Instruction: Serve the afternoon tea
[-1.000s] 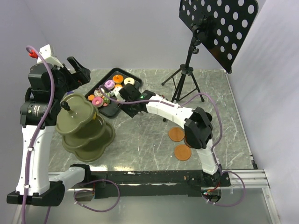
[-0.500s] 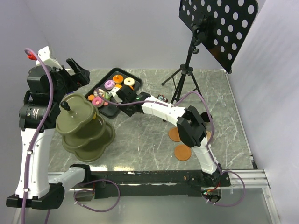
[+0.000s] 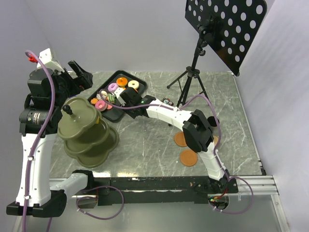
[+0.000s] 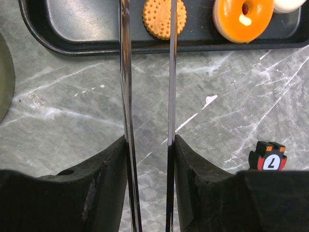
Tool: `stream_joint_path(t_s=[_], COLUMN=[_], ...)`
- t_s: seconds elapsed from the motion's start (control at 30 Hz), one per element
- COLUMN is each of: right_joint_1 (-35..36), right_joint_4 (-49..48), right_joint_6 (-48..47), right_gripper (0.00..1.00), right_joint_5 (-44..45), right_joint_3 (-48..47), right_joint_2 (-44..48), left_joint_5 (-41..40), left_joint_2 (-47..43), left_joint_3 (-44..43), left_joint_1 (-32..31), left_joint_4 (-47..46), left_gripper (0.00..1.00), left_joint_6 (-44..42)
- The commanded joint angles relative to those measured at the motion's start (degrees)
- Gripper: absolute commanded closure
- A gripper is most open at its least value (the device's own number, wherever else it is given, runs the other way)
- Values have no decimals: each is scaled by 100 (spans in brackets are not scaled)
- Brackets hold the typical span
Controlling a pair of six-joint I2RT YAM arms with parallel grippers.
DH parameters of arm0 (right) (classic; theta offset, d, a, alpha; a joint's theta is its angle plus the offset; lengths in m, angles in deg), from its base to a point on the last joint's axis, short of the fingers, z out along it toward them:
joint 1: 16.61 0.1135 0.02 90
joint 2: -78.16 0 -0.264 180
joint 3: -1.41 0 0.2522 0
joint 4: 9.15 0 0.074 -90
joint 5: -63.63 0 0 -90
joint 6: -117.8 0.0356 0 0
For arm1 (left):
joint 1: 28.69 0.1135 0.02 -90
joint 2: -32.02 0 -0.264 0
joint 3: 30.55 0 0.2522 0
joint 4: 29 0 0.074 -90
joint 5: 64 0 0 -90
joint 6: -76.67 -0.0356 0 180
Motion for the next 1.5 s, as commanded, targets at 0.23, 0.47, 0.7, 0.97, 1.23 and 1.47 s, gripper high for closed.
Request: stream_joint_path(t_s=[0.23, 0.47, 0.7, 0.97, 1.23, 1.47], right_joint_1=[-42, -95, -130, -130, -139, -165], right_joint_4=[-91, -3, 50, 155, 234, 156], right_joint_6=[-59, -59, -24, 47, 126, 135], right_gripper=[52, 53, 53, 57, 66, 76], right_joint_5=[84, -110, -241, -400, -479, -339], right_joint_3=[-462, -664, -700, -682, -673, -708], right_joint_2=[-163, -392, -445, -497, -542, -366], left_joint_5=[-1, -36, -45, -71, -115, -168], left_joint_2=[-81, -99, -99, -99, -125, -125], left_joint_3=[52, 60, 69, 52, 52, -1], left_joint_1=[23, 23, 23, 23, 23, 23], left_joint_4=[-173, -156, -156, -156, -138, -129], left_gripper=[0, 0, 0, 0, 0, 0], left_joint_6=[-63, -90, -90, -99, -116, -134])
